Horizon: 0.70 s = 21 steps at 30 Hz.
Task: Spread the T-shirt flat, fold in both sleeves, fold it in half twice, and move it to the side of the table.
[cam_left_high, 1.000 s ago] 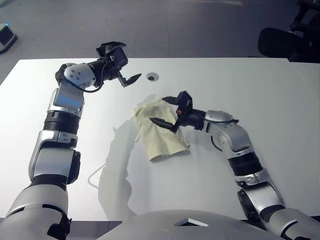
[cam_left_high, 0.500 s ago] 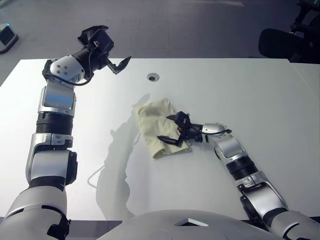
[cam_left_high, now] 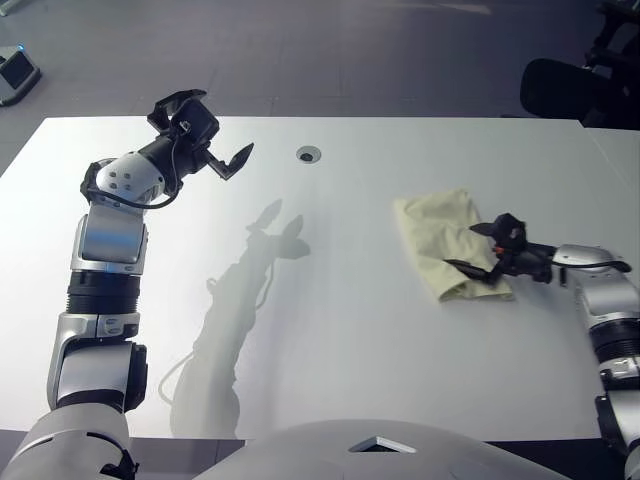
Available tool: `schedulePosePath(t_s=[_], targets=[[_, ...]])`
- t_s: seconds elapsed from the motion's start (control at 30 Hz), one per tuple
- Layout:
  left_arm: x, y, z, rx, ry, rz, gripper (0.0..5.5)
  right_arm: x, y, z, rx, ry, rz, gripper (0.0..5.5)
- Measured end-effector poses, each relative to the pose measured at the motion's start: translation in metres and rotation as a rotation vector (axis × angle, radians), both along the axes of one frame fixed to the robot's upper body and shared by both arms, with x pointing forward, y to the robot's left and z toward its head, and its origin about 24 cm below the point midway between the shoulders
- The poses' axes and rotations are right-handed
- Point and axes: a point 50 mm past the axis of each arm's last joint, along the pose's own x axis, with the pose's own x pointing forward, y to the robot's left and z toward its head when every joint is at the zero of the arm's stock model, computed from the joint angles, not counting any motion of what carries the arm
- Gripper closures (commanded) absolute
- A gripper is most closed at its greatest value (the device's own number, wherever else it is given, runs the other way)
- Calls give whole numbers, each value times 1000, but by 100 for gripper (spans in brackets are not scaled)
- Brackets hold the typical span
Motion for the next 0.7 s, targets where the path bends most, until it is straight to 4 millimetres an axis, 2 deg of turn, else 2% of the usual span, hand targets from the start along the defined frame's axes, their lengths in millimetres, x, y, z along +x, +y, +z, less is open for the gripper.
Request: schedulePosePath(t_s=[0.07, 0.17, 0.3, 0.4, 0.5, 0.53, 0.57, 0.6, 0.7], targets=[[-1, -1, 1, -2, -3, 6, 10, -3, -17, 5, -38, 18, -34, 11], [-4, -1, -1, -5, 4, 3, 10, -7, -28, 9, -75, 39, -49, 11], [-7, 2, -4, -34, 27, 18, 10, -4, -24, 17, -67, 44, -66, 11], [-10, 1, 2, -100, 18, 20, 10, 6, 2, 28, -12, 7, -49, 11], [-15, -1, 8, -229, -6, 73, 10, 26, 33, 67, 40, -188, -66, 11], [-17, 0, 9, -283, -17, 122, 10, 33, 49, 84, 68, -289, -87, 11], [-18, 1, 7, -318, -21, 156, 10, 38, 63, 90, 100, -365, -119, 11], [-18, 0, 2, -343, -15, 182, 10, 41, 77, 89, 142, -409, -153, 11], [-18, -8, -19, -422, 24, 256, 10, 49, 121, 61, 290, -437, -343, 11]])
